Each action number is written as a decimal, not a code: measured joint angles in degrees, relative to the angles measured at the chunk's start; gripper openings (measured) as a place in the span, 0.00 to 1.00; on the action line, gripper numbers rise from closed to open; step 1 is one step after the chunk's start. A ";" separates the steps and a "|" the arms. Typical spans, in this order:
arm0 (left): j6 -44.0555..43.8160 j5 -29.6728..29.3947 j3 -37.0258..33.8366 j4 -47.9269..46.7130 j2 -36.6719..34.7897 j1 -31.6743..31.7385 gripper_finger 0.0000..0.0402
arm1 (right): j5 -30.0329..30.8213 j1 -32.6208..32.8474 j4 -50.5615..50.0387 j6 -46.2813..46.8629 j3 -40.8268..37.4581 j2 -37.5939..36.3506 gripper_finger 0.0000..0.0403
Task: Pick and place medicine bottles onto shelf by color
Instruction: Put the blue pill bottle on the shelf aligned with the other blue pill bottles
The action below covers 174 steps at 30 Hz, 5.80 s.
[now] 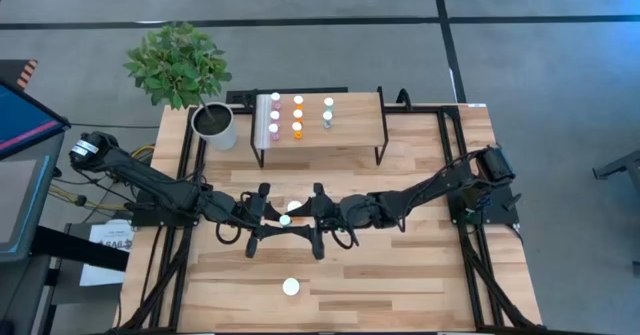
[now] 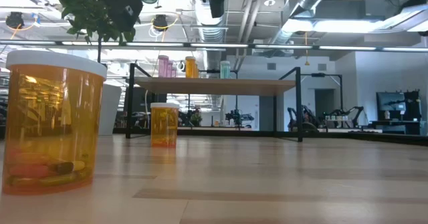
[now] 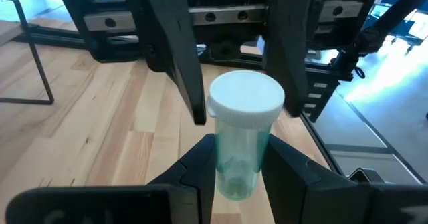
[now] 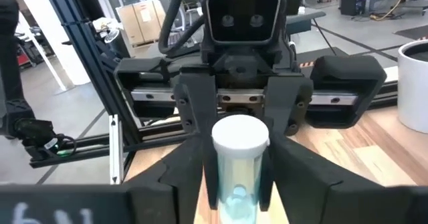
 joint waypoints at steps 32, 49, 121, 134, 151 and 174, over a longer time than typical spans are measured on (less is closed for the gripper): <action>0.04 -1.19 0.00 -0.31 -0.32 -0.01 0.45 | -0.04 -0.02 -0.36 -0.70 0.00 -0.02 0.31; 0.02 -8.69 -0.04 -16.04 -12.38 -0.84 0.59 | 4.37 -1.41 -5.48 -4.73 -0.02 -2.26 0.31; 2.08 -16.15 -4.26 -10.08 -16.68 -7.01 0.59 | 9.31 -27.10 8.79 -4.94 -22.53 -13.18 0.31; 2.03 -16.24 -4.26 -10.15 -16.68 -6.99 0.59 | 9.16 -27.76 12.92 -4.97 -22.29 -8.25 0.31; 1.99 -16.17 -4.24 -10.49 -16.70 -6.99 0.59 | 9.05 -27.76 13.10 -7.04 -22.30 -8.05 0.31; 2.01 -16.22 -4.25 -10.29 -16.70 -6.99 0.59 | 7.72 -27.45 7.98 -8.45 -22.31 -10.38 0.39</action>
